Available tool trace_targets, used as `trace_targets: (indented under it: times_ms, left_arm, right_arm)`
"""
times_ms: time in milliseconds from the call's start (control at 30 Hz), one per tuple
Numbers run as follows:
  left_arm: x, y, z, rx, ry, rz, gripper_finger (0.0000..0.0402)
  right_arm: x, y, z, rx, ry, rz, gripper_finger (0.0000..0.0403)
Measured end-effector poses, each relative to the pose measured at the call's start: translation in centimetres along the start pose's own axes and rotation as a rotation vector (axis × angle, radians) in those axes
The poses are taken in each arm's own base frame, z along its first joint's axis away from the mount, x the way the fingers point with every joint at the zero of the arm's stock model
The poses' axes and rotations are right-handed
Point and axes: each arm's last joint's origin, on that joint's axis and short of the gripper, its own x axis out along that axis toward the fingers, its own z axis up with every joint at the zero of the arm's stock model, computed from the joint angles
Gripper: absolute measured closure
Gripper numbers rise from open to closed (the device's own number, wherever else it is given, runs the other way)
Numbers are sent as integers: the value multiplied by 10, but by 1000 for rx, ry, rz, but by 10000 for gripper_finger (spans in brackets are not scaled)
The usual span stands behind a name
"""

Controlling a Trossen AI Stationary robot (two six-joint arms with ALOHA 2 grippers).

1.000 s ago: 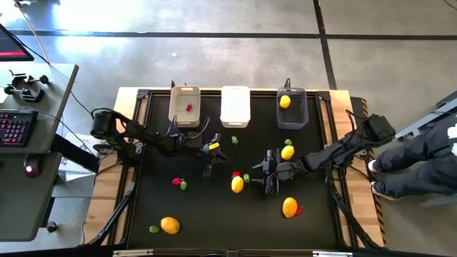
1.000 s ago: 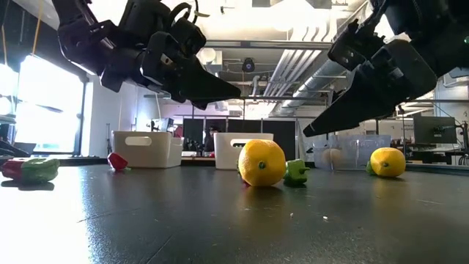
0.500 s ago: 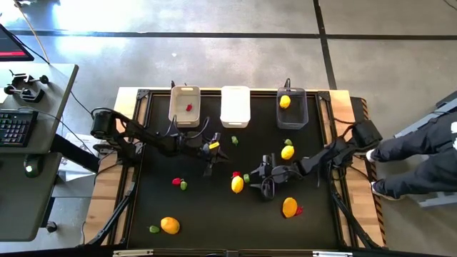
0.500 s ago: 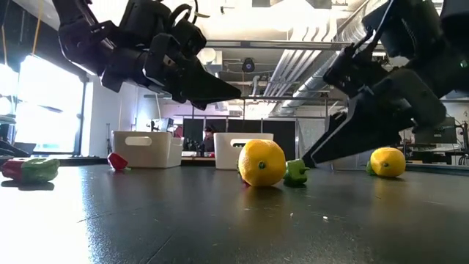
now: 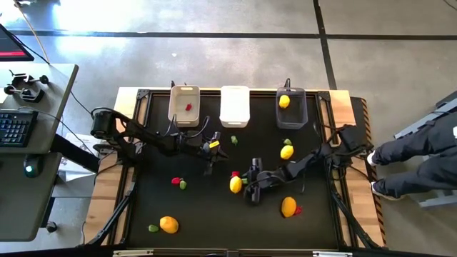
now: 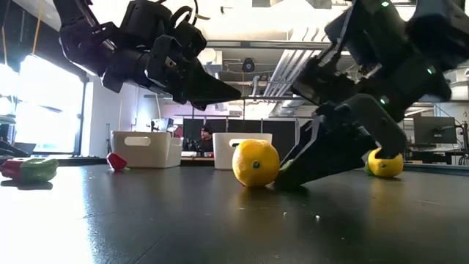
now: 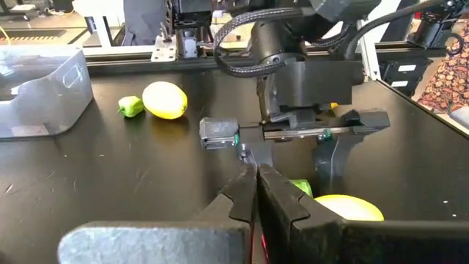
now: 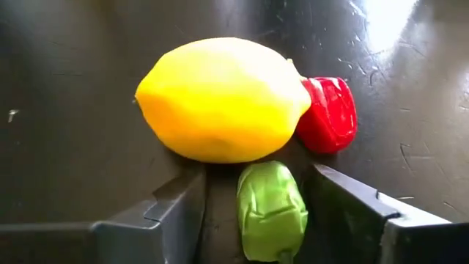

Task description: Sort produce into baskets

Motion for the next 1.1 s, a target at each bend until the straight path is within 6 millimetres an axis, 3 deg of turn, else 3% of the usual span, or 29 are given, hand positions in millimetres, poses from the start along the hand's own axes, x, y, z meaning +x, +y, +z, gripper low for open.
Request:
trace_targets:
  times_ms: [400,633,800,1100]
  left_arm:
    - [0,1,-1,9,13,9,401]
    - [-3,6,3,22,-13,30,401]
    - [-14,5,0,14,-85,39,401]
    - [-32,10,-10,-15,-126,74,401]
  right_arm:
    - [-13,-2,14,-83,88,2,304]
    - [-39,-18,38,-117,32,-76,331]
    - [-48,-53,59,-74,-50,-155,330]
    - [-48,-142,105,23,-135,-268,329]
